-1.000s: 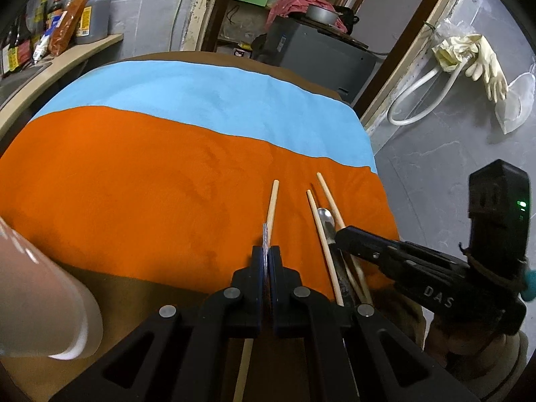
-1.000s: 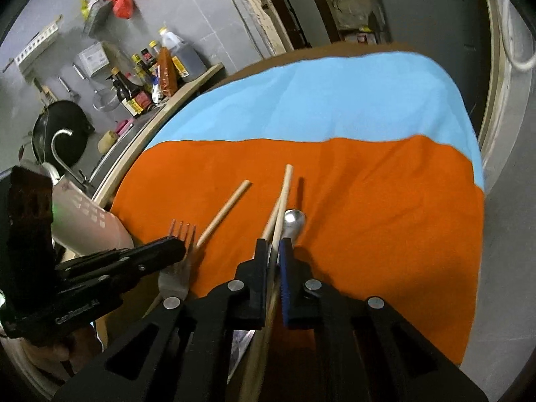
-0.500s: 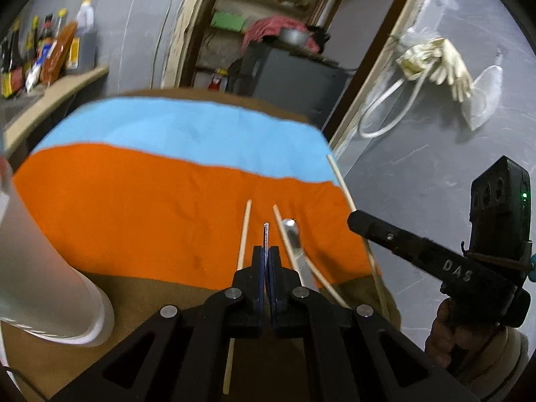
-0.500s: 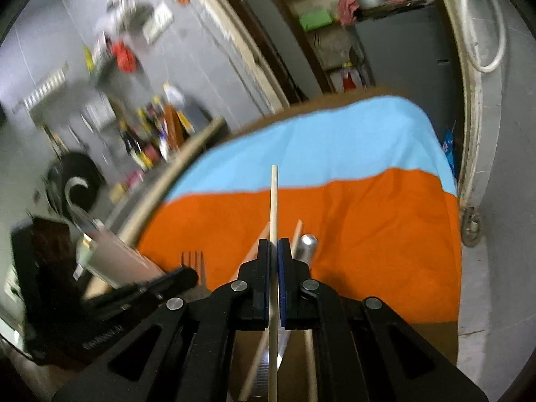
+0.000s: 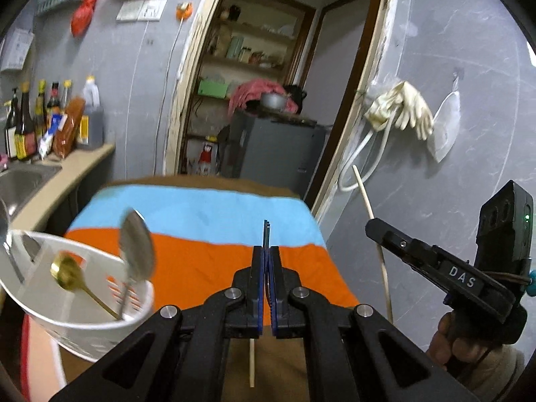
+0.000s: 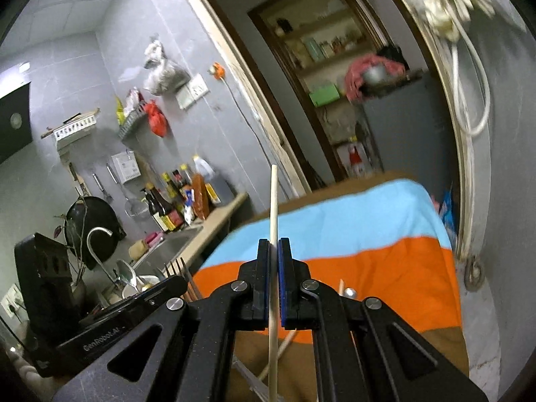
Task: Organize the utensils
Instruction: 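Lift the chopstick with the right tool and carry it over the caddy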
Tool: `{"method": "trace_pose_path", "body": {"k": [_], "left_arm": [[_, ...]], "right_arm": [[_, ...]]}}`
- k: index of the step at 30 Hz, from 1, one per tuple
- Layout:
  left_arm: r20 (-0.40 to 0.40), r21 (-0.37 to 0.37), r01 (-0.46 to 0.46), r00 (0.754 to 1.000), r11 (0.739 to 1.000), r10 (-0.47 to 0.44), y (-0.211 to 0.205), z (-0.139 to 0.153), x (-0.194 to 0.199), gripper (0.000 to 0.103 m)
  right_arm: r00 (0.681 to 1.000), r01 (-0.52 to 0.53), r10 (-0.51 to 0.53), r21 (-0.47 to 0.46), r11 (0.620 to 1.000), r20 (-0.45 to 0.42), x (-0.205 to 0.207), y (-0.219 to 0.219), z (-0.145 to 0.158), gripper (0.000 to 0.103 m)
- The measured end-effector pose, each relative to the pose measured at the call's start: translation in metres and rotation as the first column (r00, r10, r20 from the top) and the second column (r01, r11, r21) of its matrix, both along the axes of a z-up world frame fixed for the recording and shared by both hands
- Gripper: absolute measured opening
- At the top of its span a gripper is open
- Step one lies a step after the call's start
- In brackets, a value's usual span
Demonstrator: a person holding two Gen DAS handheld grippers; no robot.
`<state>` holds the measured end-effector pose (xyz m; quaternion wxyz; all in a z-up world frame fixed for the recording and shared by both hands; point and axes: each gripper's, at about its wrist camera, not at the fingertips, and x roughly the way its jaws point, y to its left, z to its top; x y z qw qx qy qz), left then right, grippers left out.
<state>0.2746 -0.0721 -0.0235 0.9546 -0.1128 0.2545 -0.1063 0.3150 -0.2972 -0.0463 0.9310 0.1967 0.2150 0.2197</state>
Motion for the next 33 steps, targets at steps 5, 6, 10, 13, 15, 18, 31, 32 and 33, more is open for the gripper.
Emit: {"method": "trace_pose_path", "body": {"k": [5,6,10,13,15,18,31,32,33], "left_arm": [[0.062,0.0,0.005,0.998,1.0,-0.005,0.028,0.033,-0.018,0.003],[0.073,-0.001,0.003,0.997,1.0,-0.003,0.034,0.038,-0.022,0.003],[0.134,0.001,-0.029,0.991,1.0,0.028,0.068,0.066,-0.035,0.003],[0.173,-0.014,-0.082,0.982,0.997,0.083,0.101,0.084,-0.042,0.003],[0.194,-0.016,-0.13,0.972,0.991,0.131,0.123,0.093,-0.048,0.003],[0.23,0.007,-0.224,0.949,0.974,0.217,0.156,0.103,-0.054,0.003],[0.235,0.179,-0.436,0.889,0.882,0.392,0.211,0.073,-0.045,0.003],[0.239,0.192,-0.441,0.887,0.877,0.394,0.211,0.072,-0.045,0.003],[0.244,0.212,-0.446,0.886,0.87,0.394,0.21,0.069,-0.043,0.003]], "right_arm": [[0.995,0.002,-0.001,-0.016,1.0,0.102,-0.013,0.025,0.036,0.004],[0.992,-0.002,0.004,-0.015,1.0,0.125,-0.015,0.032,0.044,0.004],[0.979,-0.027,0.024,0.011,1.0,0.202,-0.016,0.06,0.069,0.004],[0.967,-0.055,0.044,0.035,0.998,0.252,-0.012,0.085,0.083,0.004],[0.96,-0.075,0.06,0.046,0.996,0.274,-0.011,0.102,0.089,0.004],[0.951,-0.106,0.082,0.064,0.992,0.299,-0.006,0.129,0.09,0.004],[0.924,-0.2,0.177,0.036,0.979,0.339,0.006,0.219,0.048,0.004],[0.923,-0.203,0.18,0.034,0.979,0.34,0.007,0.221,0.043,0.004],[0.921,-0.207,0.182,0.036,0.978,0.345,0.006,0.223,0.038,0.004]]}}
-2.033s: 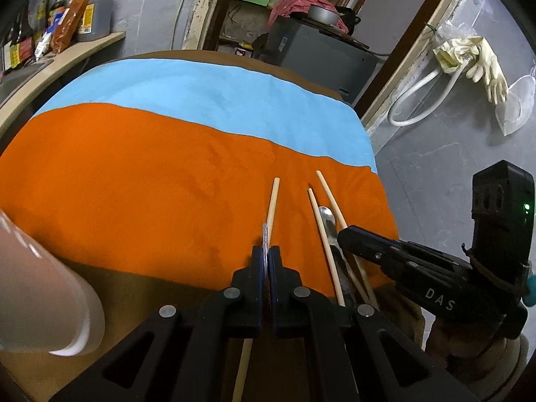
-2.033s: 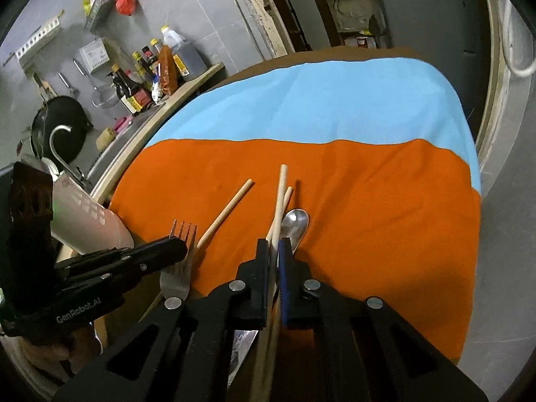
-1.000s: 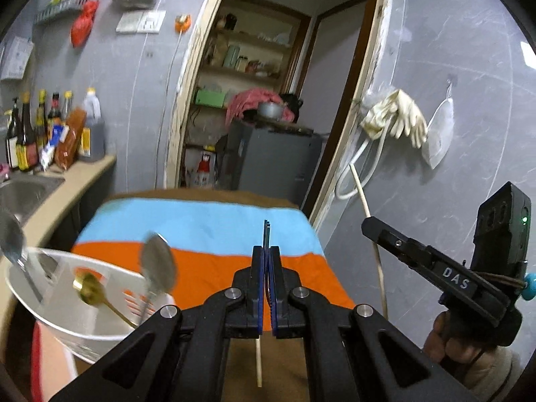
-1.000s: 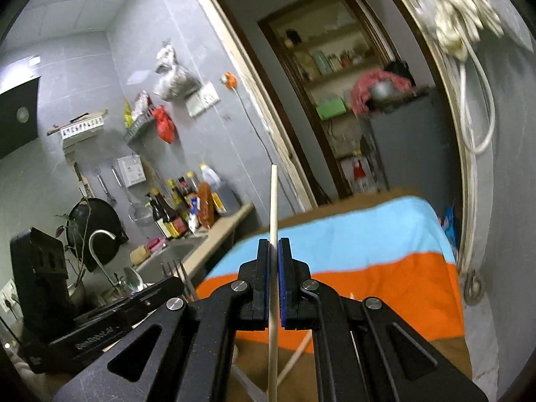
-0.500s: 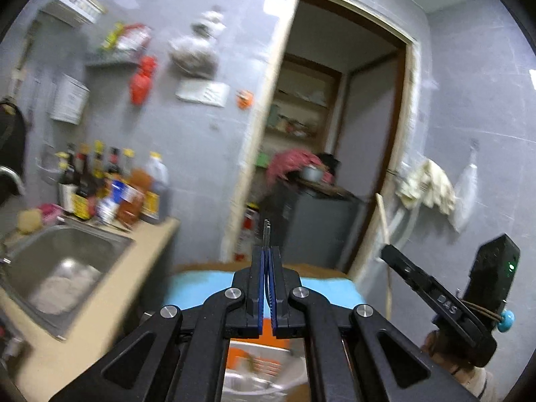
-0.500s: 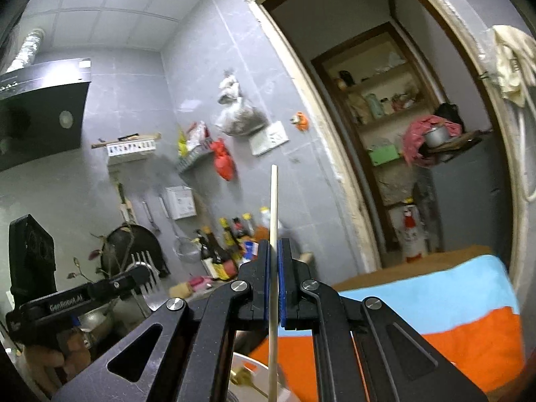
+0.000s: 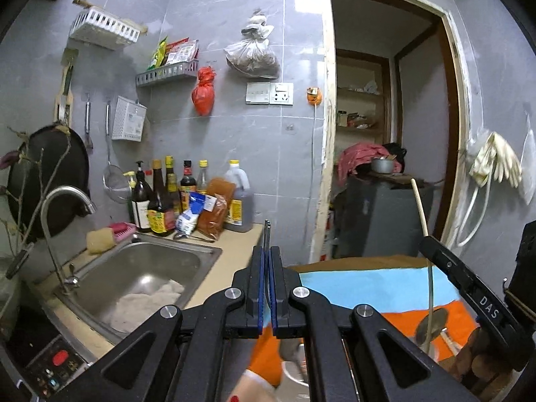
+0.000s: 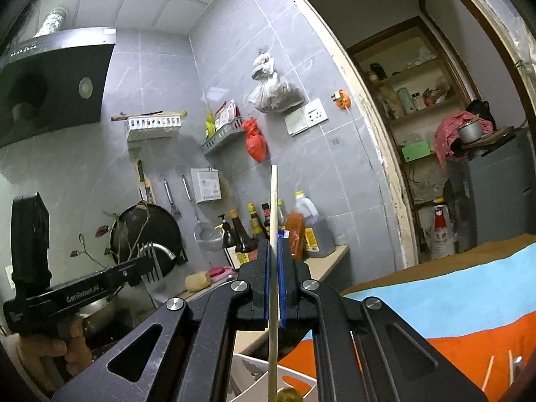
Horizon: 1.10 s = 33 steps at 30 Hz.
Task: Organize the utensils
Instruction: 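Lift the chopstick with the right tool and carry it over the caddy, then open the right tool to drop the chopstick into the caddy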
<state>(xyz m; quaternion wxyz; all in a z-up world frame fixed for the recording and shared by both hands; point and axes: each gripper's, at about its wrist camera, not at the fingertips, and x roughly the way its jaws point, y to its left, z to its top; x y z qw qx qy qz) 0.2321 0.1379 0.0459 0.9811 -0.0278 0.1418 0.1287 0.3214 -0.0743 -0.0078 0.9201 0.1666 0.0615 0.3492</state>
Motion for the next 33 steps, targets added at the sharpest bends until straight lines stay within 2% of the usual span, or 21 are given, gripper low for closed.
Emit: {"method": "trace_pose_path", "body": {"k": [4,10,16,25,33], "left_arm": [[-0.011,0.038,-0.001,1.0,0.999,0.002,-0.003,-0.008,0.005,0.003],[-0.038,0.044,-0.002,0.999,0.999,0.004,-0.01,-0.025,0.007,0.003],[-0.077,0.05,-0.008,0.997,0.999,0.012,-0.014,-0.036,0.01,0.003],[-0.113,0.005,-0.006,0.994,1.0,0.006,-0.01,-0.042,0.012,0.003],[-0.116,-0.138,0.036,0.992,0.99,-0.053,0.004,-0.048,0.011,0.006]], "right_arm": [[1.0,-0.014,0.014,0.009,1.0,0.012,0.002,0.004,-0.011,0.004],[1.0,-0.008,0.008,-0.024,1.0,0.002,0.007,0.006,-0.026,0.004],[1.0,0.001,-0.001,-0.036,0.999,0.021,0.009,0.009,-0.027,0.004],[0.999,0.011,-0.009,-0.062,0.998,0.04,0.003,0.011,-0.025,0.004],[0.999,0.017,-0.015,-0.076,0.997,0.03,0.003,0.008,-0.023,0.005]]}}
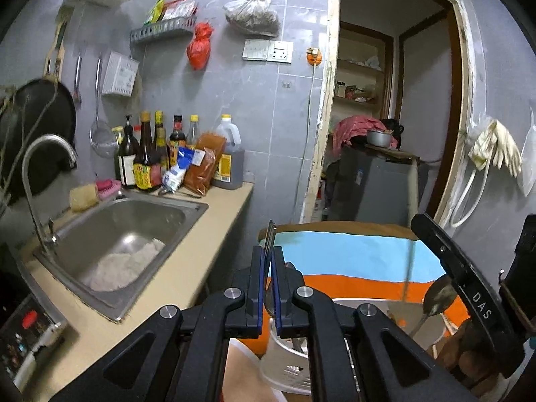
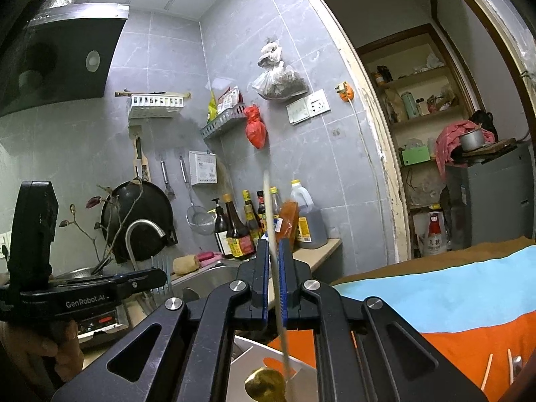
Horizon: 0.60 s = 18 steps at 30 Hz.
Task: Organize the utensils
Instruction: 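Open the right tool to drop the chopstick into the caddy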
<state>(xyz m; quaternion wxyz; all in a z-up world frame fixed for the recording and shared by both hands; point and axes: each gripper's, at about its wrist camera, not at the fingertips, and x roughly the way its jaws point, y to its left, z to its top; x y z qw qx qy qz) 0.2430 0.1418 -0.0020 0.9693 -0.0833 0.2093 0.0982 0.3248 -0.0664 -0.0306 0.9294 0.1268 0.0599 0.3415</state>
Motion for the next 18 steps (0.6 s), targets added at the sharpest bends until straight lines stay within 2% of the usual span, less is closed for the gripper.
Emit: {"method": "trace_pose_path", "body": {"k": [9,11,12,13,14,18], "left_arm": [[0.056,-0.124,0.061,0.997,0.99,-0.054,0.01,0.001,-0.003,0.007],[0.075,-0.132,0.072,0.995,0.989,-0.062,0.009,0.004,-0.004,0.015],[0.085,-0.136,0.08,0.994,0.988,-0.068,0.008,0.005,-0.004,0.019],[0.098,-0.143,0.091,0.992,0.986,-0.077,0.006,0.006,-0.004,0.027],[0.11,-0.152,0.1,0.99,0.983,-0.084,0.005,0.007,-0.004,0.034],[0.144,-0.171,0.132,0.984,0.976,-0.108,-0.006,0.014,-0.003,0.039]], "right_arm": [[1.0,0.013,-0.013,-0.01,1.0,-0.013,-0.002,-0.007,0.004,0.007],[1.0,0.025,-0.025,-0.01,1.0,-0.015,-0.003,-0.011,0.008,0.017],[0.999,0.031,-0.032,-0.008,0.999,-0.016,-0.004,-0.014,0.009,0.03],[0.999,0.038,-0.038,-0.002,0.999,-0.019,-0.004,-0.017,0.012,0.039],[0.999,0.043,-0.042,0.005,0.999,-0.021,-0.005,-0.021,0.014,0.039],[0.997,0.081,-0.082,-0.008,0.997,-0.016,-0.009,-0.037,0.024,0.039]]}}
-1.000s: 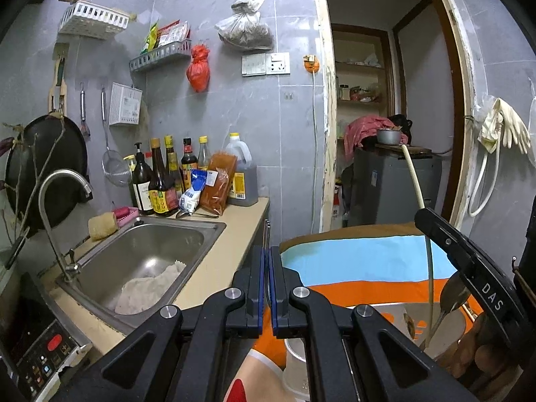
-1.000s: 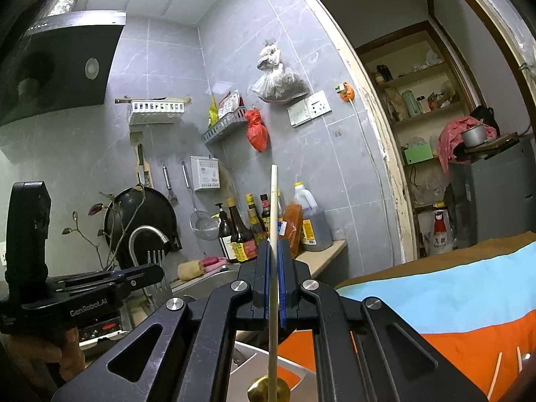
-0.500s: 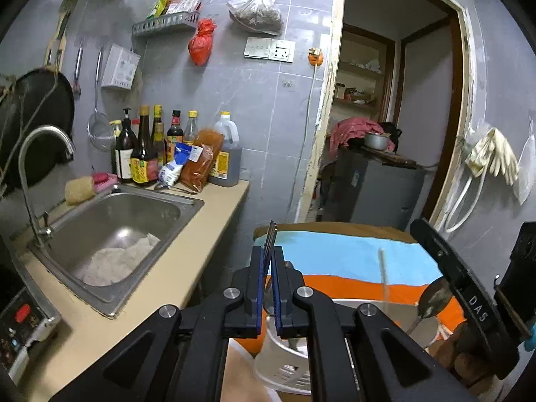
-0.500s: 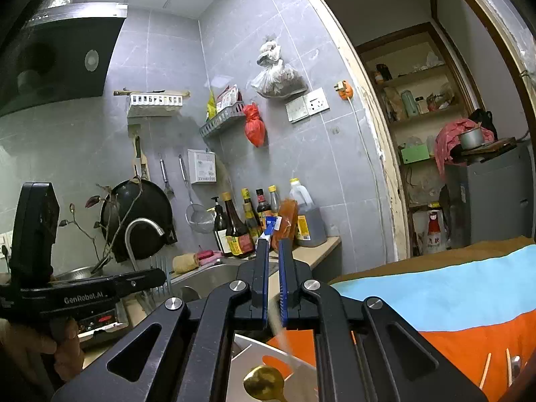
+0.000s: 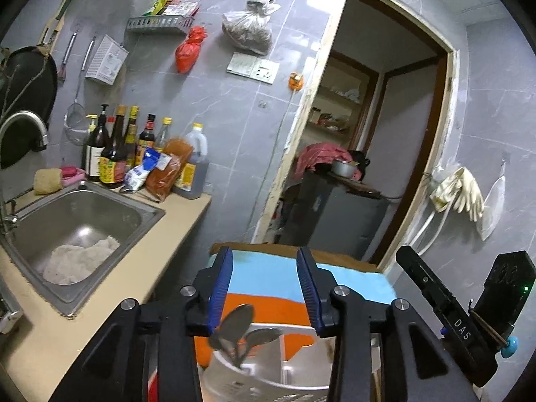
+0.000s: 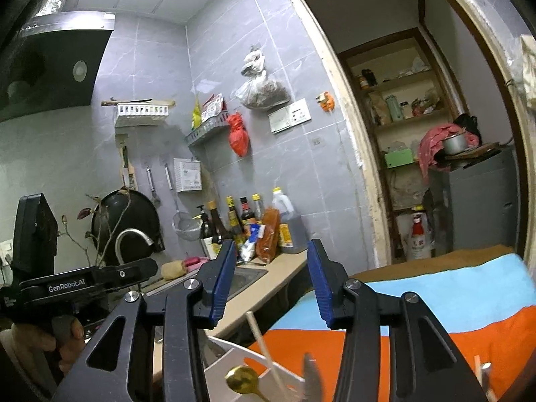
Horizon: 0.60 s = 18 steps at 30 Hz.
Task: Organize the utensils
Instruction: 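Open the right tool to drop the chopstick into the caddy, then move the right tool back down toward the remaining chopsticks and knife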
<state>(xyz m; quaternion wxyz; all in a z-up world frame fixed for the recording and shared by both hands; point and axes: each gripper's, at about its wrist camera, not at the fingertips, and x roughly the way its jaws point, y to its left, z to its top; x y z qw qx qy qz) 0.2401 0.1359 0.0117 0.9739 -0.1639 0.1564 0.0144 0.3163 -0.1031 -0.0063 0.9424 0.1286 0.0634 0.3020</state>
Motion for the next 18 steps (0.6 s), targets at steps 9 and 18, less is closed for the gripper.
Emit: {"method": "trace_pose_path", "body": {"k": [9,18], "left_arm": [[0.096,0.022,0.038,0.995,0.999,-0.04,-0.051,0.018,0.001,0.089],[0.115,0.069,0.082,0.989,0.994,-0.09,-0.124,0.023,0.01,0.103]], "right_arm": [[0.99,0.143,-0.142,-0.033,0.989,0.007,-0.02,-0.057,0.031,0.077],[0.959,0.284,-0.284,-0.052,0.957,0.016,-0.046,-0.132,0.05,0.101]]}}
